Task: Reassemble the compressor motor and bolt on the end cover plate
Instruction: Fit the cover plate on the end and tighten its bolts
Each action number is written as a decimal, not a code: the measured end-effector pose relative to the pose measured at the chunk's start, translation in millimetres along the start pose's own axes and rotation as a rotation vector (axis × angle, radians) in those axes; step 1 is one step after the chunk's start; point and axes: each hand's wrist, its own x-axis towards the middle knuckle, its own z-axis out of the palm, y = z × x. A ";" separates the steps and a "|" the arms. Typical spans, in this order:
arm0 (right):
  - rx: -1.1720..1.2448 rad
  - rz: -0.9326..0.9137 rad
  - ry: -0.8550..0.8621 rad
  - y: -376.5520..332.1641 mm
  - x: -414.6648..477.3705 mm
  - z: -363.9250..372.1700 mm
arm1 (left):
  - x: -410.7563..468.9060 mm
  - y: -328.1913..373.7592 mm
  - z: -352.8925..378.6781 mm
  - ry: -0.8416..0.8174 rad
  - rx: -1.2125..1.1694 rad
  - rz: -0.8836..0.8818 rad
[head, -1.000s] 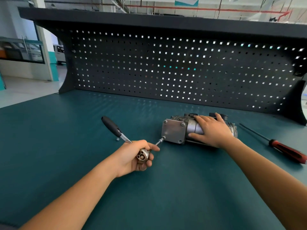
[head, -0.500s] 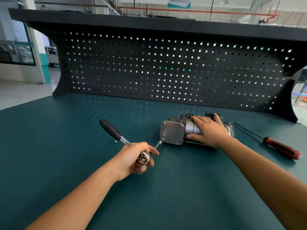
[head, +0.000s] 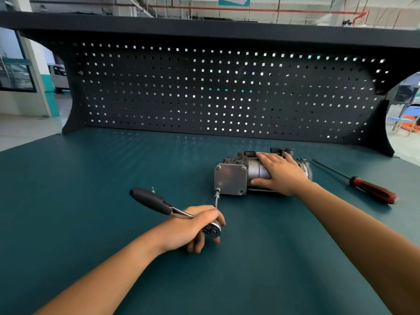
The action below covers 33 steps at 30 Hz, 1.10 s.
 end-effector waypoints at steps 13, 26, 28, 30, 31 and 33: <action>0.021 0.002 0.006 1.3 -0.2 2.3 | 1.0 1.4 -3.4 0.047 0.000 0.051; 0.048 -0.008 0.003 1.4 -1.5 -1.1 | 0.4 -2.3 -5.2 0.117 -0.092 0.114; 0.053 -0.013 -0.002 1.9 -1.8 -2.5 | -1.2 -2.6 3.9 0.068 0.035 0.146; 0.060 -0.022 -0.013 2.5 -3.5 -3.8 | -2.6 -3.5 9.3 0.055 0.066 0.171; 0.062 -0.024 -0.013 3.2 -4.3 -4.2 | -2.9 -3.7 10.6 0.052 0.059 0.176; 0.066 -0.026 -0.010 3.1 -5.4 -4.9 | -3.4 -4.1 12.1 0.066 -0.018 0.143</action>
